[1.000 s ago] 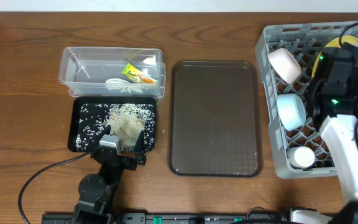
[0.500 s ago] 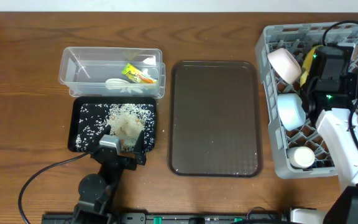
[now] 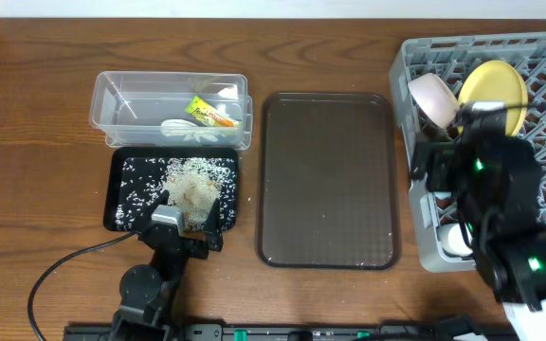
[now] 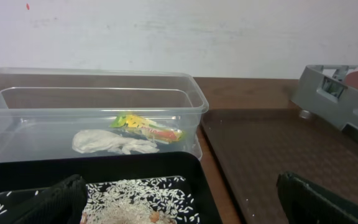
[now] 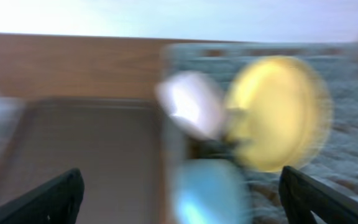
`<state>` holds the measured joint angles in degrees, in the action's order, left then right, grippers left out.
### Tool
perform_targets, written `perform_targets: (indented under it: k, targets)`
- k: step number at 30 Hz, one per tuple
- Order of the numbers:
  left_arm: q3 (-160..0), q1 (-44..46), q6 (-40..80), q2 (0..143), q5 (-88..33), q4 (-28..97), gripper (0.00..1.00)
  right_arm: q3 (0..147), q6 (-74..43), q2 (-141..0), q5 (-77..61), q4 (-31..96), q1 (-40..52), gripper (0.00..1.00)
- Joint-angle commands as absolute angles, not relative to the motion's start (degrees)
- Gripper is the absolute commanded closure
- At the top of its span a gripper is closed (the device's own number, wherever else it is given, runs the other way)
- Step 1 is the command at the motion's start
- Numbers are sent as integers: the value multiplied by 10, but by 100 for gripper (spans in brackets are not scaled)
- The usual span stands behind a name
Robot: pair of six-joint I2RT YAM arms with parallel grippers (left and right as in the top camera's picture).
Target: Sort waste into correct bins and load items into the dishwasher rack
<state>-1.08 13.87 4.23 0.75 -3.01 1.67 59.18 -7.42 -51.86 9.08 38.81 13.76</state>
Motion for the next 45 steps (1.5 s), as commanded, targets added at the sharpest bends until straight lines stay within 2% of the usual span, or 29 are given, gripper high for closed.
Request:
perform_targets:
  k: [1, 4, 7, 14, 22, 30, 41, 45]
  targets:
    - [-2, 135, 37, 6, -25, 38, 1, 594, -125, -486, -156, 402, 148, 1]
    - [-2, 135, 37, 6, -25, 38, 1, 594, -133, -464, -286, 403, 148, 1]
    - [-2, 135, 37, 6, -25, 38, 1, 594, -133, -455, -324, 407, 148, 1]
    - [-2, 135, 37, 6, -25, 38, 1, 594, -58, -453, -306, 466, 146, 1]
    - [-2, 135, 37, 6, -25, 38, 1, 567, -28, -391, -210, 415, 147, 1]
    - [-2, 135, 37, 6, -25, 38, 1, 366, -1, -221, -183, 253, 147, 1]
    - [-2, 135, 37, 6, -25, 38, 1, 147, -1, -19, -150, 197, 146, 1]
    - [-2, 135, 37, 6, -25, 38, 1, 104, -1, -4, -148, 159, 145, 1]
